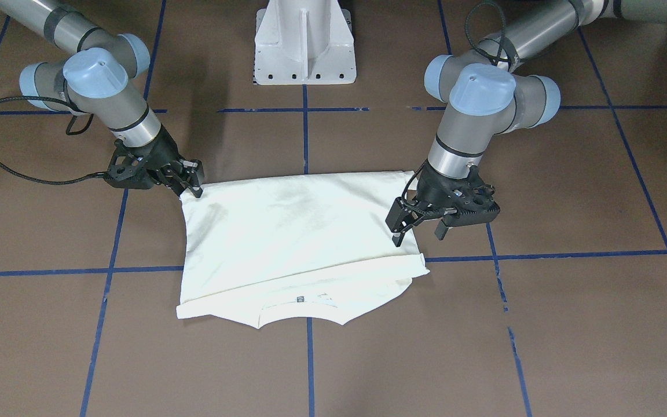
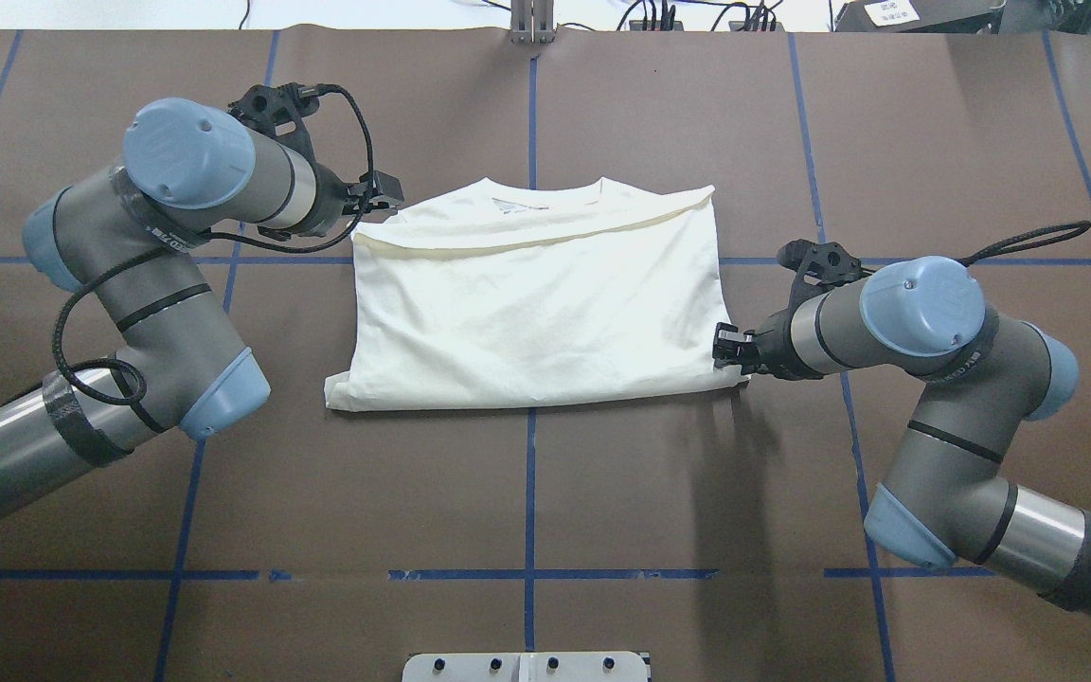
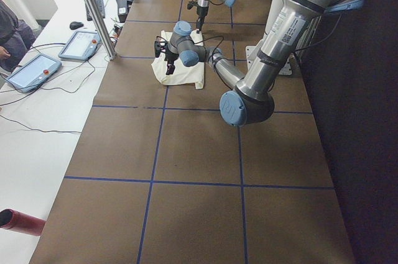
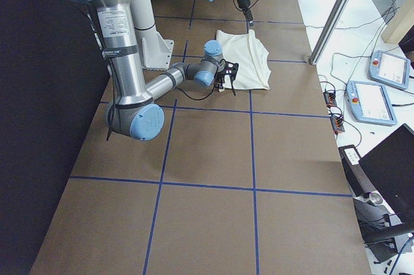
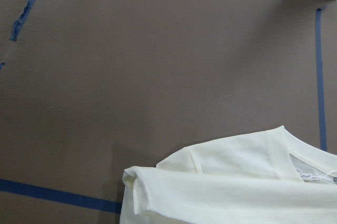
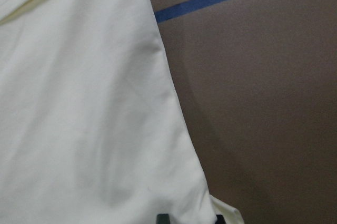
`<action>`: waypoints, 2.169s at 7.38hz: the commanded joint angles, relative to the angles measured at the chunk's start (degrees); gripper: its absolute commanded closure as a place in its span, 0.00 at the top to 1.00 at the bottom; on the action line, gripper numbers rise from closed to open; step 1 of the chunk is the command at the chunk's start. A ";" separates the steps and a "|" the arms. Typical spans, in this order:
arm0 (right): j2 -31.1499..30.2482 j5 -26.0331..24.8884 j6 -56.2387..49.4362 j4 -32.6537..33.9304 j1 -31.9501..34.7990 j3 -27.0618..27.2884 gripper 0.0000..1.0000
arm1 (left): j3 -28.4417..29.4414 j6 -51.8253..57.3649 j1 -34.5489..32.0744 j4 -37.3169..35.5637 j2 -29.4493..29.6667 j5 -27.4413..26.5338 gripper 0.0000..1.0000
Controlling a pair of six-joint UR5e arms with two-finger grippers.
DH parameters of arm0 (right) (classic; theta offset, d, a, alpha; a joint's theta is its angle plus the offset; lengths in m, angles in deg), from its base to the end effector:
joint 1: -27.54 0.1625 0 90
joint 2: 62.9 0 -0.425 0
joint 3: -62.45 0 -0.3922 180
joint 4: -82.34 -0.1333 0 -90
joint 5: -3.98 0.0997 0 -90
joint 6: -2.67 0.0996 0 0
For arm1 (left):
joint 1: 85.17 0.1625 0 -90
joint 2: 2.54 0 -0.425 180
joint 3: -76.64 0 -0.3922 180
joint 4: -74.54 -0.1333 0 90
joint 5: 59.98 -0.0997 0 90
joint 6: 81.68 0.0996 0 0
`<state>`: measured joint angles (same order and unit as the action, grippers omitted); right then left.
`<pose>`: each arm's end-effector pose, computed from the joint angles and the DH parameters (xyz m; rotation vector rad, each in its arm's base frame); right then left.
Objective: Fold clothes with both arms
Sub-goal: 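Lift both grippers away and move the right gripper to the folded bundle's side, then grasp the folded bundle's corner with the right gripper and drag it toward the robot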
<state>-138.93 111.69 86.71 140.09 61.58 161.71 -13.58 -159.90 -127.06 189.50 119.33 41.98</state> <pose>-0.4376 -0.4199 0.3919 0.0613 -1.0028 0.2988 0.4404 -0.5464 0.2844 0.2789 0.9774 -0.3760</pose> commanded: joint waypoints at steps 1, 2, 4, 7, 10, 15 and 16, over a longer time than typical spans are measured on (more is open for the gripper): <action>0.01 0.74 -0.36 0.00 0.24 0.40 0.00 | -0.04 0.00 0.14 0.00 0.04 0.00 1.00; -0.77 1.09 -0.37 -0.09 0.33 1.19 0.00 | -0.04 0.00 0.14 0.00 0.04 0.00 1.00; -8.98 1.28 -0.10 -0.09 -6.13 10.18 0.00 | -1.26 -0.09 0.14 0.00 0.13 0.09 1.00; -24.38 1.27 0.51 -0.44 -17.22 23.65 0.00 | -2.24 -0.87 0.84 0.00 0.13 0.09 1.00; -24.96 2.16 1.57 -0.88 -20.06 25.63 1.00 | -5.74 -2.19 3.99 -0.17 0.04 0.18 1.00; -17.14 2.15 1.48 -1.14 -4.08 24.75 1.00 | -11.99 -25.64 20.95 -11.23 -2.51 -1.40 0.94; -16.96 1.89 1.48 -1.14 -3.89 24.58 1.00 | -11.82 -27.14 22.10 -11.34 -2.60 -1.67 0.93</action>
<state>-156.61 113.81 88.19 138.91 56.50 186.47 -25.10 -184.46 -107.14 179.30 116.97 40.92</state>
